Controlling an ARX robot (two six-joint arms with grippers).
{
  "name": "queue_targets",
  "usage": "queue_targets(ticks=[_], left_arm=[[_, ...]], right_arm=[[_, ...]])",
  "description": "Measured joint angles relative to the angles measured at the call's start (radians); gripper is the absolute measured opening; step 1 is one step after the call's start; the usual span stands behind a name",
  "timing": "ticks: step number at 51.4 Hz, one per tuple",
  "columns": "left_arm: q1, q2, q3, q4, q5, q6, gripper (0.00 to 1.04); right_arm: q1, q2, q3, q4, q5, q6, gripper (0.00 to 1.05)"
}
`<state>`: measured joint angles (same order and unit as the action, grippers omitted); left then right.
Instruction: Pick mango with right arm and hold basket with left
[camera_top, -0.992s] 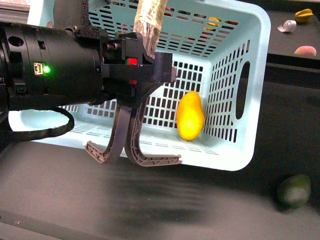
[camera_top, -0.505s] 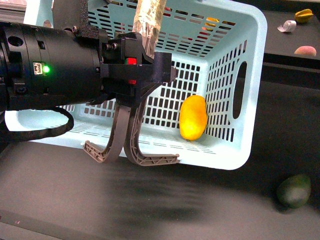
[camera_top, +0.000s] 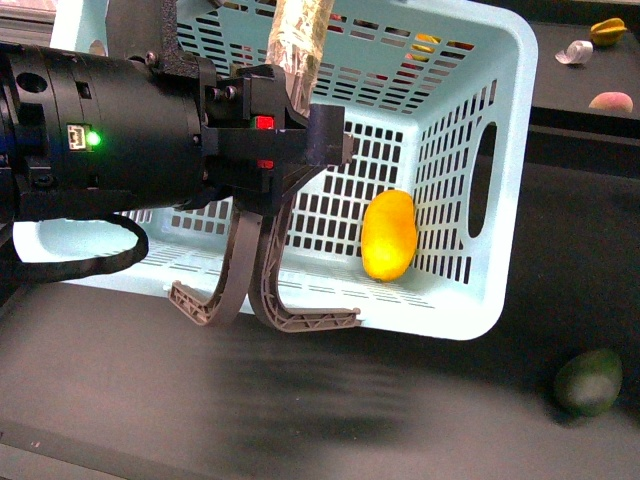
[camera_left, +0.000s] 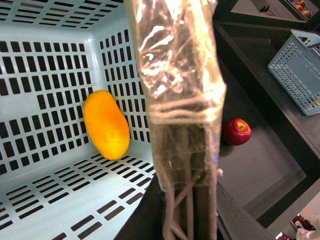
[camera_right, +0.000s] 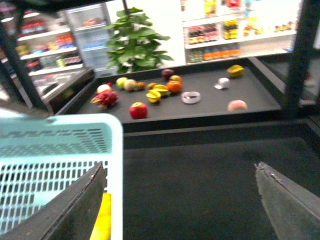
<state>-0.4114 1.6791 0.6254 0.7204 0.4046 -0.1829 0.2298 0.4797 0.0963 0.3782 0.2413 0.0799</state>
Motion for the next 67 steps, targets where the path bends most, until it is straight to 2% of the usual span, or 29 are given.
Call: queue_targets(ticks=[5,17,21,25,48,51,53,67], left_arm=[[0.0,0.0,0.0,0.0,0.0,0.002,0.09],[0.0,0.0,0.0,0.0,-0.001,0.002,0.09],[0.0,0.0,0.0,0.0,-0.001,0.002,0.09],[0.0,0.0,0.0,0.0,0.0,0.002,0.09],[0.0,0.0,0.0,0.0,-0.001,0.002,0.09],[0.0,0.0,0.0,0.0,0.0,0.0,0.09],[0.0,0.0,0.0,0.0,-0.001,0.001,0.09],[-0.001,0.0,0.0,0.0,-0.001,0.002,0.09]], right_arm=[[-0.039,-0.042,-0.018,-0.024,-0.062,-0.045,0.62],[-0.106,-0.124,-0.046,-0.078,-0.124,-0.071,0.26],[-0.177,-0.154,-0.053,-0.101,-0.222,-0.074,0.14],[-0.218,-0.179,-0.058,-0.117,-0.232,-0.076,0.02],[-0.228,-0.305,-0.092,-0.199,-0.24,-0.078,0.02],[-0.228,-0.404,-0.091,-0.334,-0.24,-0.079,0.02],[-0.228,-0.444,-0.091,-0.369,-0.24,-0.079,0.02],[-0.228,-0.474,-0.091,-0.377,-0.24,-0.079,0.02]])
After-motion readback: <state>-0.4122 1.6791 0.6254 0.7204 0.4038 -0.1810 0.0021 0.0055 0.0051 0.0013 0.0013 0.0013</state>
